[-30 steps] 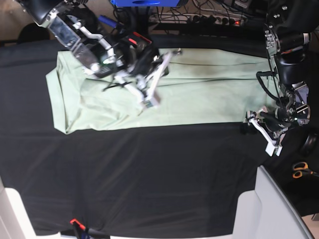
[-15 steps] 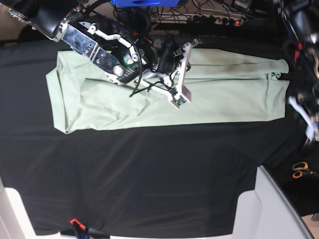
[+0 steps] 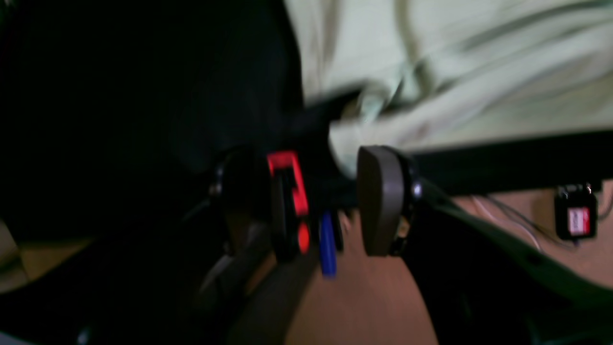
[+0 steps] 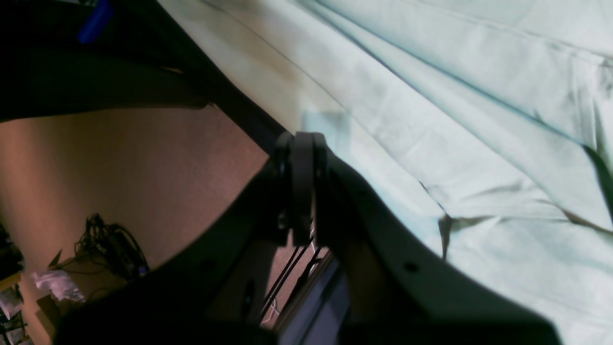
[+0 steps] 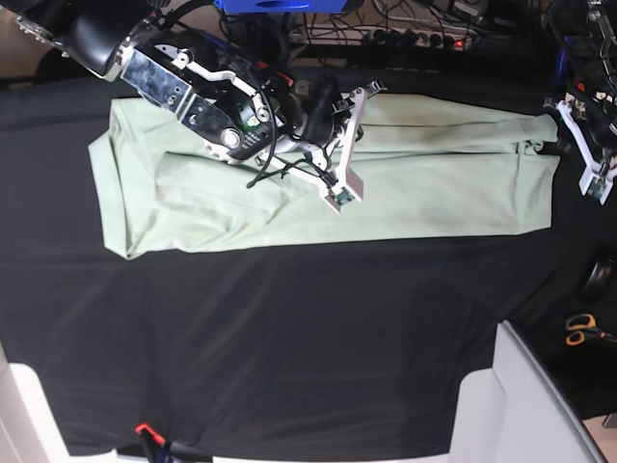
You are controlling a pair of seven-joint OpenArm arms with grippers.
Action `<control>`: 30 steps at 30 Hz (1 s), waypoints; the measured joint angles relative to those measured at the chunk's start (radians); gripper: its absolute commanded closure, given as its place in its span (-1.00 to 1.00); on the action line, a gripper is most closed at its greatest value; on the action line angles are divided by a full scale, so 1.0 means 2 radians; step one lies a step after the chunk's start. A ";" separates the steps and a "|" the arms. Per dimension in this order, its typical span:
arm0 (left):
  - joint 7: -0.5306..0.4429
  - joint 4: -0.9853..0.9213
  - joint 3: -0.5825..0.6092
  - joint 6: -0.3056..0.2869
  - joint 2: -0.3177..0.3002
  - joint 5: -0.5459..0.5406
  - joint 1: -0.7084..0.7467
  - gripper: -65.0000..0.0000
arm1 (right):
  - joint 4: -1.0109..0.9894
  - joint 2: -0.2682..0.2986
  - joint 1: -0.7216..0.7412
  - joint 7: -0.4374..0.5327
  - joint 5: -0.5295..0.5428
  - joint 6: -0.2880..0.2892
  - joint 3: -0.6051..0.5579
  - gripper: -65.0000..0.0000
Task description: Fold the T-shirt properly
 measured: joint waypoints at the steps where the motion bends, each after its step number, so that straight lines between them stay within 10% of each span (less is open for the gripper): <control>1: -0.006 0.006 0.000 0.000 -0.002 -0.001 0.005 -0.06 | 0.000 0.000 0.000 0.000 0.000 0.000 0.000 1.00; 30: -0.014 -0.097 0.103 0.000 -0.037 0.008 -0.013 -0.08 | -0.001 0.001 0.000 0.010 0.002 0.000 0.000 1.00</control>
